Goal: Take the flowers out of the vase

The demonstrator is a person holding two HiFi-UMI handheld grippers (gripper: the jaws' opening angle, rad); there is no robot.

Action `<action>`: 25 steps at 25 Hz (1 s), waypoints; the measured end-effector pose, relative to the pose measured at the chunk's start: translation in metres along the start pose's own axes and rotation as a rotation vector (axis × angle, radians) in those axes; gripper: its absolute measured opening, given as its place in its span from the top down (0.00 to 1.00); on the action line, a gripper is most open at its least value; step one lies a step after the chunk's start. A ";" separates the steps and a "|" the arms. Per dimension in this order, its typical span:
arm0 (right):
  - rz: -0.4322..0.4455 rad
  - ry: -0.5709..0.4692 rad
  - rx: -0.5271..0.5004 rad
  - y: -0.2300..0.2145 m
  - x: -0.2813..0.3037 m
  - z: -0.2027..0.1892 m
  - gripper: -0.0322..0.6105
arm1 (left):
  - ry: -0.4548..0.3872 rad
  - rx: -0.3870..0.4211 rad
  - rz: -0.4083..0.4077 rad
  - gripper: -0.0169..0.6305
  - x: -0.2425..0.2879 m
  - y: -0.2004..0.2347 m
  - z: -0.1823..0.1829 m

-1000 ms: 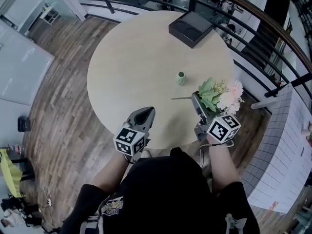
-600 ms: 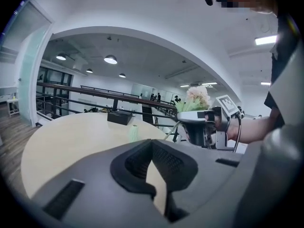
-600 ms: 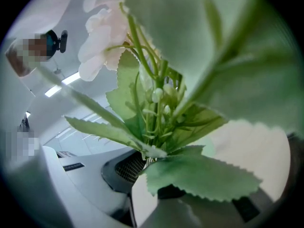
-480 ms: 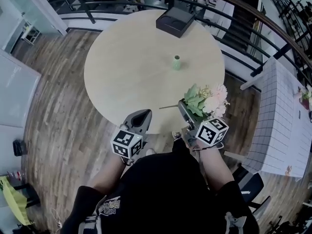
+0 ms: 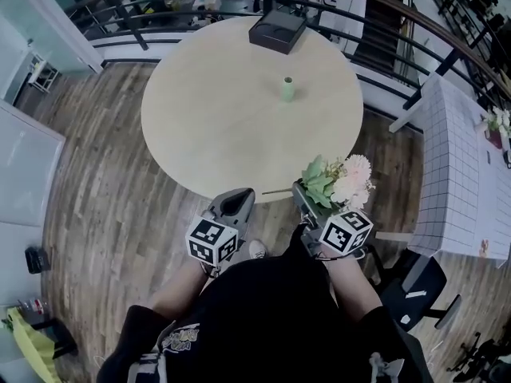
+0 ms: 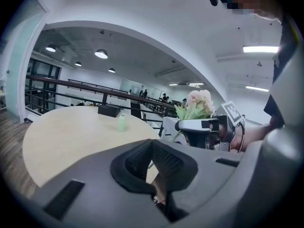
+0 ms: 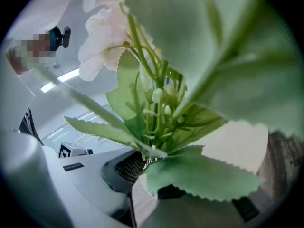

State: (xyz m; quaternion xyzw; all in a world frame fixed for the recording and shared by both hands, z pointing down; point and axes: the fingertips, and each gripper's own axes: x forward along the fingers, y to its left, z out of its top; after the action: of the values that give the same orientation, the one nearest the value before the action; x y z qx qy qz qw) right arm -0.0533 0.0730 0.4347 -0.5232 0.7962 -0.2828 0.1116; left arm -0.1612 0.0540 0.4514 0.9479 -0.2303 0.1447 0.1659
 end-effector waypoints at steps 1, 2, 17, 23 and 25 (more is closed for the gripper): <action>-0.007 0.004 -0.007 0.004 -0.003 -0.005 0.82 | 0.002 0.000 -0.004 0.96 -0.004 -0.002 -0.002; -0.012 0.009 -0.014 0.009 -0.005 -0.010 0.82 | 0.004 -0.002 -0.004 0.96 -0.008 -0.003 -0.004; -0.017 0.048 -0.050 0.029 -0.019 -0.031 0.83 | -0.026 -0.035 0.024 0.96 -0.028 -0.008 -0.009; -0.023 0.051 -0.051 0.032 -0.013 -0.036 0.83 | -0.018 -0.022 0.015 0.96 -0.032 -0.005 -0.012; -0.021 0.053 -0.051 0.034 -0.012 -0.038 0.83 | -0.016 -0.022 0.014 0.96 -0.033 -0.004 -0.014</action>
State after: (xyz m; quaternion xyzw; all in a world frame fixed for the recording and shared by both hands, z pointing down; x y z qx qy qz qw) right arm -0.0918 0.1066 0.4450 -0.5265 0.8003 -0.2773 0.0741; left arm -0.1899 0.0755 0.4510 0.9454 -0.2400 0.1360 0.1736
